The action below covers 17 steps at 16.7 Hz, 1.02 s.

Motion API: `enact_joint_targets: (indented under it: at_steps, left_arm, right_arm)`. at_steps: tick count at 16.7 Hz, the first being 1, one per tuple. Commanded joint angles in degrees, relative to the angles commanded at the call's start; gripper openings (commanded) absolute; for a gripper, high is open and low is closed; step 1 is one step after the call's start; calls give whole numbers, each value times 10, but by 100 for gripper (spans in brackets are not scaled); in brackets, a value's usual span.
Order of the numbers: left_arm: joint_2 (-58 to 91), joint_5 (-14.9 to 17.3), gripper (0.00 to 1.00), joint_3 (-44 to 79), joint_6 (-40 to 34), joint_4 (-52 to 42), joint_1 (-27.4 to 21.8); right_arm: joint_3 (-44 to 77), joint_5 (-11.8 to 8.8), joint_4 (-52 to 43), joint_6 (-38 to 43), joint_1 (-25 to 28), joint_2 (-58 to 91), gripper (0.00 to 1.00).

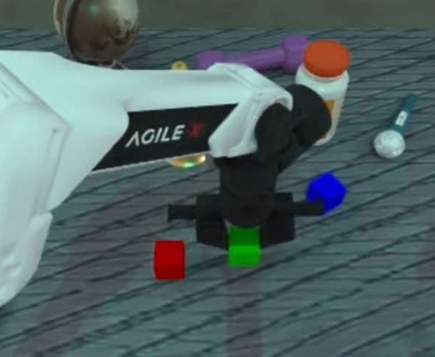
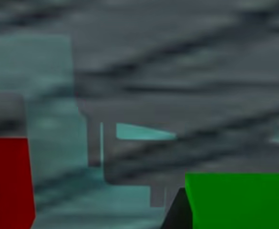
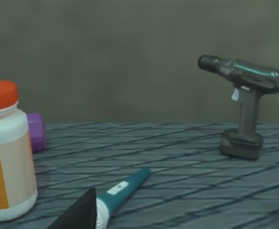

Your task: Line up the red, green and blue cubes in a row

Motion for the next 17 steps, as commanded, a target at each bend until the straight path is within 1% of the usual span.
enact_joint_targets:
  at_steps: [5, 17]
  left_arm:
    - [4, 0, 0, -11, 0, 12, 0]
    - [4, 0, 90, -11, 0, 12, 0]
  right_arm:
    - [0, 0, 0, 0, 0, 0, 100]
    - [0, 0, 0, 0, 0, 0, 100]
